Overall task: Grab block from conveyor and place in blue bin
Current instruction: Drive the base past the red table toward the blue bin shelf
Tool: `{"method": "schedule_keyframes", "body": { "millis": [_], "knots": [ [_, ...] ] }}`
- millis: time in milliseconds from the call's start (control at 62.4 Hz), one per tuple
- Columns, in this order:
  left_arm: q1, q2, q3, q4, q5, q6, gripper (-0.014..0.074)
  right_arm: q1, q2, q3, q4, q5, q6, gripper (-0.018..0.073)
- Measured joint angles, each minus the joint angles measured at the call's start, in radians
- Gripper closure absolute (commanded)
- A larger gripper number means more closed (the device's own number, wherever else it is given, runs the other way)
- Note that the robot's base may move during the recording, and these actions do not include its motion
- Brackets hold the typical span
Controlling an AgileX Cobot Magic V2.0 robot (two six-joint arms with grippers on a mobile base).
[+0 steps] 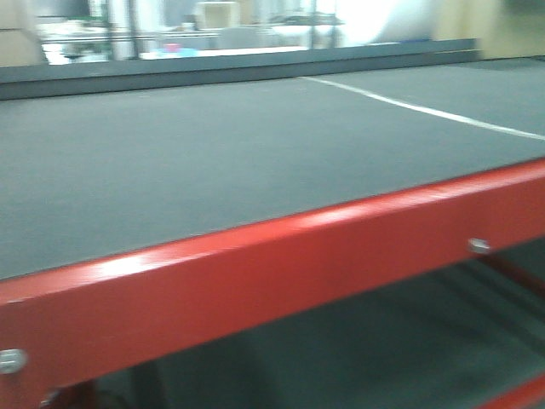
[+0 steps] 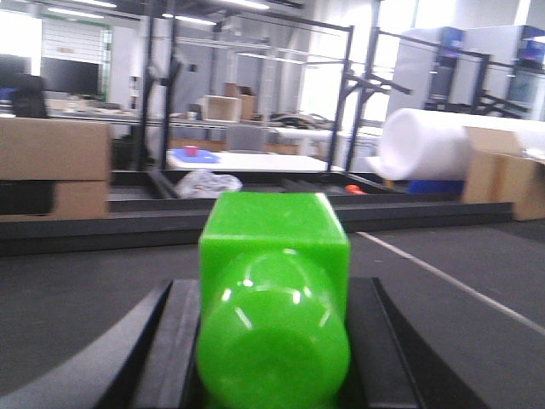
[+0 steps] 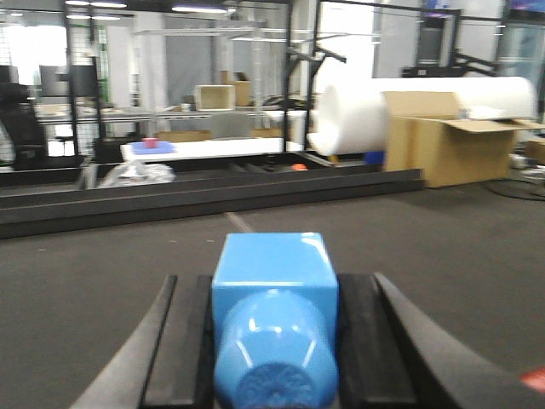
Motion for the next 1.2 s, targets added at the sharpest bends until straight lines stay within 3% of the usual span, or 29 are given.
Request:
{"method": "schedule_keyframes", "body": {
  "millis": [1202],
  "knots": [
    [0.000, 0.000, 0.000, 0.000, 0.000, 0.000, 0.0708, 0.000, 0.000, 0.000, 0.000, 0.000, 0.000, 0.0721]
  ]
}}
